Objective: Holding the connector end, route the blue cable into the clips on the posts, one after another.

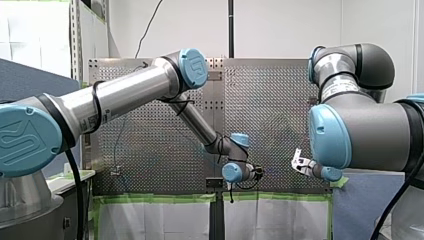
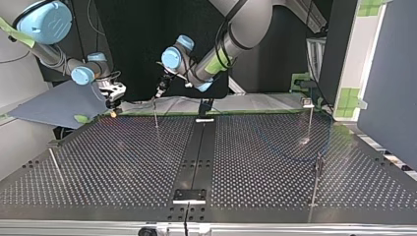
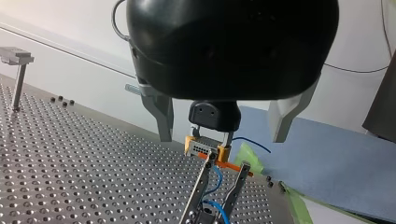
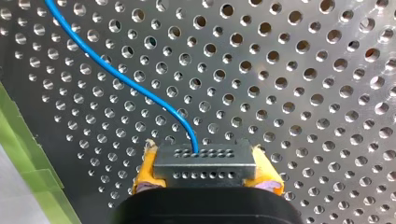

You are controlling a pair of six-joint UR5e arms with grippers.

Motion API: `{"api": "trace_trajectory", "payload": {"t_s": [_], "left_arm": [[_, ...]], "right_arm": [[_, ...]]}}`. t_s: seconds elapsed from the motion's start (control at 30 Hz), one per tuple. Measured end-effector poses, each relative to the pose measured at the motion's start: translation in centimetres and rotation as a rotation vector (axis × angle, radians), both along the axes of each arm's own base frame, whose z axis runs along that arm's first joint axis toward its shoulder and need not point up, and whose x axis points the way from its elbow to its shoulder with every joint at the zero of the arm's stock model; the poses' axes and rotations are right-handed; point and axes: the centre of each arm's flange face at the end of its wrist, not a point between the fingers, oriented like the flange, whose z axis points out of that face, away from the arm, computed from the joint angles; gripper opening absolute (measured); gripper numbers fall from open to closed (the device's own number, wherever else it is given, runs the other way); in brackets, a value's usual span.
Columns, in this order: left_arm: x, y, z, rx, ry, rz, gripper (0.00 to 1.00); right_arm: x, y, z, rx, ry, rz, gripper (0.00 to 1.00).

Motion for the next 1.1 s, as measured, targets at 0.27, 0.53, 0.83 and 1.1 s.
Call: {"api": "trace_trajectory", "payload": {"t_s": [0.27,0.53,0.83,1.1], "left_arm": [[-0.2,0.4,-0.2,0.019,0.022,0.014,1.00],[-0.3,0.6,-0.3,0.042,0.028,0.025,1.00],[-0.1,1.3,-0.5,0.082,0.043,0.040,1.00],[-2.2,0.8,1.2,0.170,0.031,0.036,1.00]], "right_arm": [[0.0,0.0,0.0,0.001,0.000,0.000,0.00],[0.1,0.1,0.0,0.003,0.000,0.000,0.00],[0.1,0.1,-0.1,0.003,0.000,0.000,0.00],[-0.1,0.0,-0.2,0.006,0.000,-0.005,0.00]]}}
